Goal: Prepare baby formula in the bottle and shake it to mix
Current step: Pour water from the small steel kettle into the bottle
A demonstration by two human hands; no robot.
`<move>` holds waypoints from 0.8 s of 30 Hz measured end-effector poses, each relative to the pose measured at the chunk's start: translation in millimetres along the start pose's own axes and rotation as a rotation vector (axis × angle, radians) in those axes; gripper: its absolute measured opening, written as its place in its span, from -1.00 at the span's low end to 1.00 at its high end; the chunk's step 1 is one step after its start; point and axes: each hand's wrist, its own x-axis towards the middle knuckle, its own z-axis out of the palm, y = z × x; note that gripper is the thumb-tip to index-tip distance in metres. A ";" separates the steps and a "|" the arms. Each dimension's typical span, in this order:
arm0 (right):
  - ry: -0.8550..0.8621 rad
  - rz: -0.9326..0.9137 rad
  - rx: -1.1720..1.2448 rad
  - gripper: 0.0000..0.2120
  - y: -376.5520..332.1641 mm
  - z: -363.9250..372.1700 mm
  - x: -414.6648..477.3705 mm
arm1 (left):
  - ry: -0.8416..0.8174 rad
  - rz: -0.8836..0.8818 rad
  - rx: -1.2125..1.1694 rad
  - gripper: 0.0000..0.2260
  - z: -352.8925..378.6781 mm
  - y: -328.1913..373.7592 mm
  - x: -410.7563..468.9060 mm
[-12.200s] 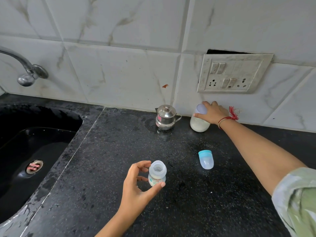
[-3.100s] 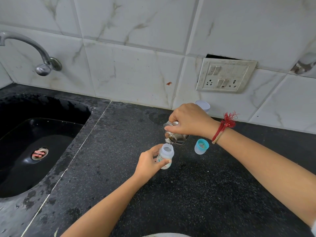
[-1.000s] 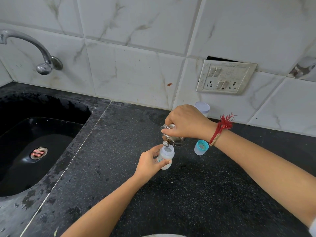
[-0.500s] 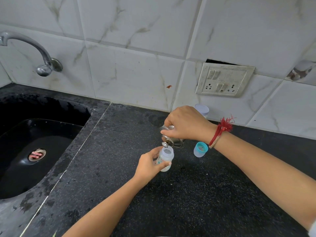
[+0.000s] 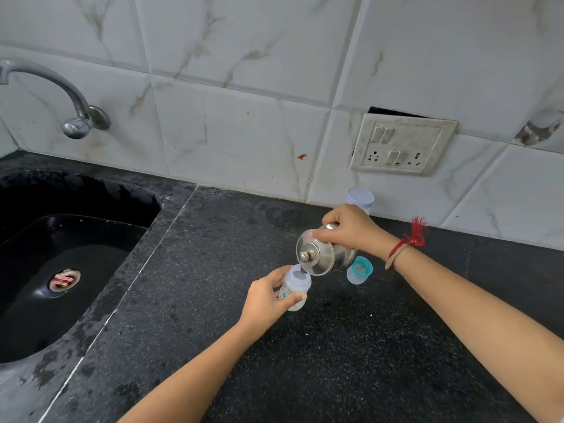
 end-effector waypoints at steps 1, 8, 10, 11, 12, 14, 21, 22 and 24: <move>-0.015 0.051 0.070 -0.55 6.7 -0.5 2.5 | -0.001 0.006 -0.004 -0.49 0.2 -0.4 0.0; -0.004 0.434 0.669 -0.70 49.7 -0.3 9.2 | 0.004 0.014 0.003 -0.49 -0.8 -2.1 -0.8; -0.002 0.468 0.725 -0.74 54.7 -1.1 8.9 | 0.005 0.019 0.005 -0.48 -0.9 -2.5 -0.9; 0.004 0.470 0.742 -0.74 56.3 -0.9 8.8 | 0.005 0.021 0.004 -0.48 -0.9 -2.6 -0.9; 0.010 0.463 0.749 -0.72 57.5 -0.4 8.7 | 0.005 0.022 0.003 -0.48 -1.0 -2.7 -0.9; 0.003 0.420 0.716 -0.68 55.8 0.9 9.4 | 0.004 0.022 0.006 -0.47 -1.2 -2.7 -1.2; -0.093 0.133 0.233 -0.54 13.2 -2.8 7.6 | 0.005 0.025 0.015 -0.49 -1.1 -0.7 -1.8; -0.094 0.089 0.159 -0.54 5.4 -4.2 5.5 | 0.006 0.021 0.021 -0.50 -1.3 0.3 -2.2; -0.065 0.010 0.029 -0.54 -9.2 -6.4 1.2 | 0.009 0.009 0.021 -0.49 -1.7 1.8 -2.6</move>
